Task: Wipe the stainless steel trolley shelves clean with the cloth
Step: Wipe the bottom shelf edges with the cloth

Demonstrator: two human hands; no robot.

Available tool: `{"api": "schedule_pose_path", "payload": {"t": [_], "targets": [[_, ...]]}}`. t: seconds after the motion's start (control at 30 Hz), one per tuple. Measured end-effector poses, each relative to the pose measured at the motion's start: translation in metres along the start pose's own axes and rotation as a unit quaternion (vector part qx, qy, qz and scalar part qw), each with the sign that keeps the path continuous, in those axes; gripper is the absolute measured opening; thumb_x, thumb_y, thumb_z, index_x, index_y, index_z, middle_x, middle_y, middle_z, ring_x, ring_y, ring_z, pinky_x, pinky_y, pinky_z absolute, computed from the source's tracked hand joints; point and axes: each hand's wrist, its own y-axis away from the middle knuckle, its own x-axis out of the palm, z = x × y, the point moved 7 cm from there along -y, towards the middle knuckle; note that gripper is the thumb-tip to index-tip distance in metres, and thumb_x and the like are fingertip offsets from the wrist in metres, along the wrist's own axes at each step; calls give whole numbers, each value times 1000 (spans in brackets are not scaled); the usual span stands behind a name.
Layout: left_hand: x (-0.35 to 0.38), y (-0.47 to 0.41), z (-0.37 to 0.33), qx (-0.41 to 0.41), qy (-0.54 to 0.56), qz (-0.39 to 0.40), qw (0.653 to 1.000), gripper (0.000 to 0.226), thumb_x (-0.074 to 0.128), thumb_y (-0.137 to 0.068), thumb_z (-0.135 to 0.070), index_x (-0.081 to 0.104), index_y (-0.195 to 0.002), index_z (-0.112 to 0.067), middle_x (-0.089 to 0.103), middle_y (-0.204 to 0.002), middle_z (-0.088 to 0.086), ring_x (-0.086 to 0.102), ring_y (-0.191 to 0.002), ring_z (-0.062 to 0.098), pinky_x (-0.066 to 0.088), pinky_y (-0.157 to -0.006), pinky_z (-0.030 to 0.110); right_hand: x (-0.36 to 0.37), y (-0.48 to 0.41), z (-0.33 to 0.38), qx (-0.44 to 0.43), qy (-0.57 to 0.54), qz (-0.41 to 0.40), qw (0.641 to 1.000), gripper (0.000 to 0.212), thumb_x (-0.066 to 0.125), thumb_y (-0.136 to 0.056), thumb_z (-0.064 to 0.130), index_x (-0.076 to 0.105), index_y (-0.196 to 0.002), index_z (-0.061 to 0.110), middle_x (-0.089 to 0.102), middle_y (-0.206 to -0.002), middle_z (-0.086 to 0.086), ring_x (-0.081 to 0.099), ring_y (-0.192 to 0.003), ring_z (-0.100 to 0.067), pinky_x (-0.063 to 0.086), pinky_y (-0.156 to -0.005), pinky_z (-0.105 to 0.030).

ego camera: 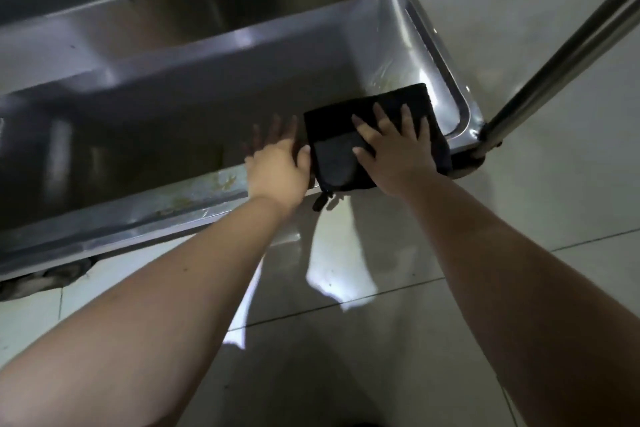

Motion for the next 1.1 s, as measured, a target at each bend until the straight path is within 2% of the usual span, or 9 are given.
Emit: {"api": "schedule_pose_path", "payload": {"t": [0.1,0.2,0.3,0.43,0.63,0.8,0.97,1.03,1.1], "targets": [[-1,-23,16,-8,-74,4,997,57,32,-103,-41,9,-155,-41,-2,-165,-5,-11,-151,27,-9,-119,53,6,-2,3,17,33,5,999,57,21,-100,56,-3,-151,50,-9,-164,4,-14,-148,-40,-8,-112,-69],[13,-42,27,-7,-151,42,988,55,21,-104,-46,-1,-154,-46,-10,-164,-7,-15,-150,30,-10,-115,62,4,-7,3,10,43,16,999,59,20,-98,61,-5,-150,52,-13,-164,4,-17,-147,-41,-10,-107,-73],[21,-43,31,1,-152,29,988,54,20,-103,-46,-1,-153,-48,-9,-164,-9,-10,-150,30,-10,-114,64,5,-17,1,-35,87,-8,996,63,15,-94,68,-11,-149,51,-18,-163,3,-20,-146,-42,-10,-109,-72],[21,-45,33,8,-160,19,987,54,20,-104,-45,-3,-153,-46,-10,-164,-9,-11,-151,29,-8,-115,64,-1,-55,8,-66,81,-38,994,62,10,-92,72,-13,-147,56,-17,-163,6,-18,-146,-43,-11,-110,-71],[22,-49,34,1,-157,25,987,52,17,-104,-46,-4,-152,-49,-11,-164,-11,-12,-150,26,-10,-115,62,-19,-139,17,-26,59,-33,997,60,9,-92,73,-6,-148,56,-11,-164,5,-17,-146,-43,-11,-109,-71],[23,-47,35,1,-139,24,990,53,18,-104,-43,-5,-151,-50,-10,-164,-12,-12,-151,25,-9,-115,62,-6,-88,16,-40,44,-11,998,60,13,-94,69,-7,-148,56,-14,-164,8,-19,-146,-41,-12,-110,-70],[23,-45,33,-6,-134,17,991,52,18,-104,-44,-3,-151,-51,-10,-164,-13,-11,-151,25,-10,-115,61,11,-14,13,-108,106,15,988,70,-12,-76,70,-18,-145,56,-19,-162,8,-15,-147,-42,-7,-110,-68],[23,-45,32,-2,-134,14,991,52,19,-104,-44,-3,-151,-51,-10,-164,-12,-10,-151,25,-10,-116,61,6,-32,6,-121,111,23,986,64,-7,-81,73,-21,-142,58,-21,-162,9,-17,-147,-40,-8,-111,-68],[22,-43,32,1,-134,11,991,53,20,-104,-45,-1,-152,-50,-8,-164,-12,-10,-151,25,-9,-116,61,-5,-68,-3,-94,97,10,991,58,6,-91,71,-16,-143,60,-18,-162,10,-18,-147,-40,-8,-112,-68]]}}
